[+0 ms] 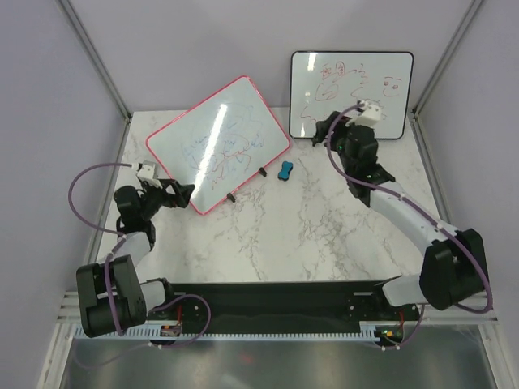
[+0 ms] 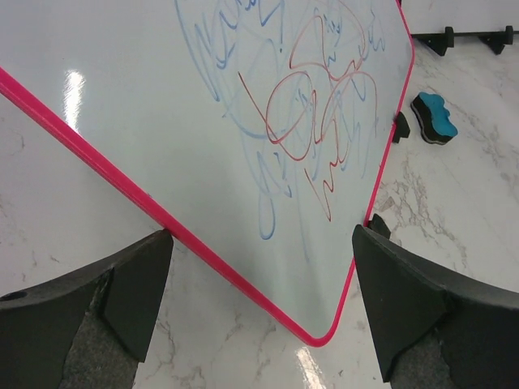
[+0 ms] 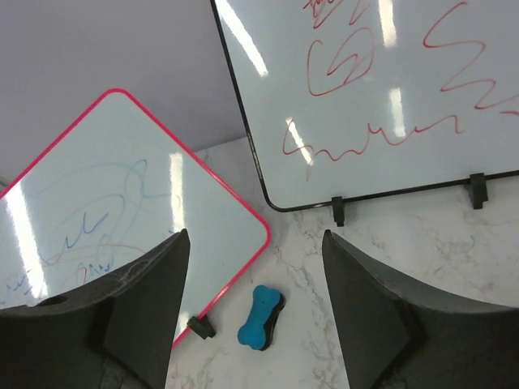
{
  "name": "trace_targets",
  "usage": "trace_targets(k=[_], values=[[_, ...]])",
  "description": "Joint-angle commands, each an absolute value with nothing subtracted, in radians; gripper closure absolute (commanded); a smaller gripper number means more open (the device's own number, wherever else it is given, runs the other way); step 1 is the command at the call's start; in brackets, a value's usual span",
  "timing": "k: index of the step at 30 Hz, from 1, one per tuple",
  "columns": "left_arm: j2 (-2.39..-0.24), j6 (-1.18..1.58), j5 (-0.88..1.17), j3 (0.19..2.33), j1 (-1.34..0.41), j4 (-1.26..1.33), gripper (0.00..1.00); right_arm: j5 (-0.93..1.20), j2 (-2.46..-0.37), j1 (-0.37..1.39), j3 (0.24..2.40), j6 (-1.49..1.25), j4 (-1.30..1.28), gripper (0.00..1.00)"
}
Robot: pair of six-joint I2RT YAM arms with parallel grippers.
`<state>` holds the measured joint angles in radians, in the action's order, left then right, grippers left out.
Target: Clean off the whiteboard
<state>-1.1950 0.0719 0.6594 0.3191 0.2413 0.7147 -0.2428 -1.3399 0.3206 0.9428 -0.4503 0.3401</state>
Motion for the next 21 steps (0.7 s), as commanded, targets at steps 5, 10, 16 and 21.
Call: trace_targets(k=[5,10,16,21], values=[[-1.151,0.061,0.887,0.567,0.279,0.131,0.02,-0.587,-1.689,0.512,1.303,-0.492,-0.023,0.21],[-1.147,0.054,0.908,0.594,0.285,0.069,0.02,-0.514,-1.932,0.522,1.479,-0.574,-0.118,0.24],[-1.173,0.061,0.816,0.597,0.319,0.077,0.01,-0.520,-2.075,0.541,1.581,-0.607,-0.123,0.25],[-1.177,0.084,0.795,0.586,0.345,0.120,0.01,-0.523,-2.134,0.557,1.624,-0.614,-0.124,0.26]])
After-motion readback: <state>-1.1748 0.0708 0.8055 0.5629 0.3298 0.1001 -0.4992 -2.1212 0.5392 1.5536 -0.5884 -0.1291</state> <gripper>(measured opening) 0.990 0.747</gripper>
